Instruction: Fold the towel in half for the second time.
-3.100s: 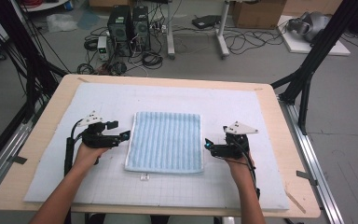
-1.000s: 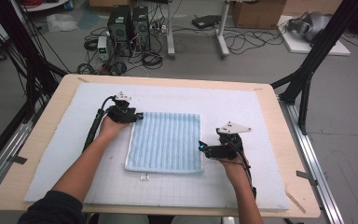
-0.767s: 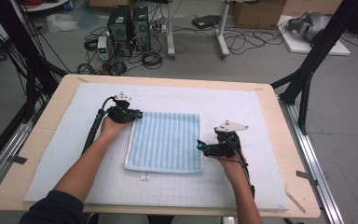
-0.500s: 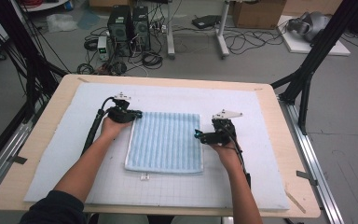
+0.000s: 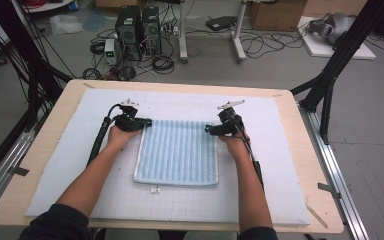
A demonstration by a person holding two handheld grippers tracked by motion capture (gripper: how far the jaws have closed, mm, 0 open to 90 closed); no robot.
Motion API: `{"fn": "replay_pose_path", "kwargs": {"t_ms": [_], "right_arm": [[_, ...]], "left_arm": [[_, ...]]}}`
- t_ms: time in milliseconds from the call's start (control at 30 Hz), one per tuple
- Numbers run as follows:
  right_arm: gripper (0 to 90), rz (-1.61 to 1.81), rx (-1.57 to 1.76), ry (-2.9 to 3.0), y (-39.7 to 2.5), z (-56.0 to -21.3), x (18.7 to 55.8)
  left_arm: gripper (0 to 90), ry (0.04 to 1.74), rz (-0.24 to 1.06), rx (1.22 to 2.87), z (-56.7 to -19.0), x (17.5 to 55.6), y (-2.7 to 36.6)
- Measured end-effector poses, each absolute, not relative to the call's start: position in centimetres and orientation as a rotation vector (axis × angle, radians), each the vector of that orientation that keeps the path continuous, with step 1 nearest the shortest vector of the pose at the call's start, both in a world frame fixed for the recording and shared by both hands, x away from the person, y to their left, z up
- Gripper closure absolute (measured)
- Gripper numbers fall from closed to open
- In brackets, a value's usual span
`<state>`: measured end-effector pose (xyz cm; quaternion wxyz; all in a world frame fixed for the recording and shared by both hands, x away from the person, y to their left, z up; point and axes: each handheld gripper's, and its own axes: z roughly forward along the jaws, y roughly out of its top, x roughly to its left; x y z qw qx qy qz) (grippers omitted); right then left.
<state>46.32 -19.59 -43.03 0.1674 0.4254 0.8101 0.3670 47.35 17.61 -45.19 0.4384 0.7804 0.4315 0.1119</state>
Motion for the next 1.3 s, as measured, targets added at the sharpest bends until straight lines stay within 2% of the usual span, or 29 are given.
{"fn": "replay_pose_path", "kwargs": {"t_ms": [67, 233, 367, 467, 700, 1033, 1300], "right_arm": [[43.9, 1.074, 1.214, 2.29, -19.6, -43.2, 46.6], [54.1, 1.038, 1.239, 2.342, -19.4, -44.4, 47.1], [77.6, 1.035, 1.189, 2.376, -19.2, -44.2, 47.0], [85.2, 1.013, 1.176, 2.37, -18.9, -44.0, 46.9], [86.2, 1.073, 1.14, 2.233, -19.0, -43.0, 46.9], [86.0, 1.156, 1.134, 2.182, -19.2, -42.0, 46.1], [86.0, 1.218, 1.087, 2.175, -19.9, -41.3, 43.8]], "left_arm": [[84.3, 1.07, 0.277, 1.942, -45.2, 47.4, 17.7], [84.6, 1.071, 0.276, 1.941, -45.2, 47.4, 17.6], [85.1, 1.076, 0.268, 1.934, -45.2, 47.4, 17.7], [85.7, 1.095, 0.275, 1.925, -45.1, 47.3, 17.7], [86.6, 1.049, 0.393, 1.78, -43.0, 47.3, 18.0], [86.5, 1.012, 0.337, 1.762, -42.3, 46.2, 18.9], [86.4, 0.934, 0.336, 1.748, -41.1, 44.2, 19.1]]}}
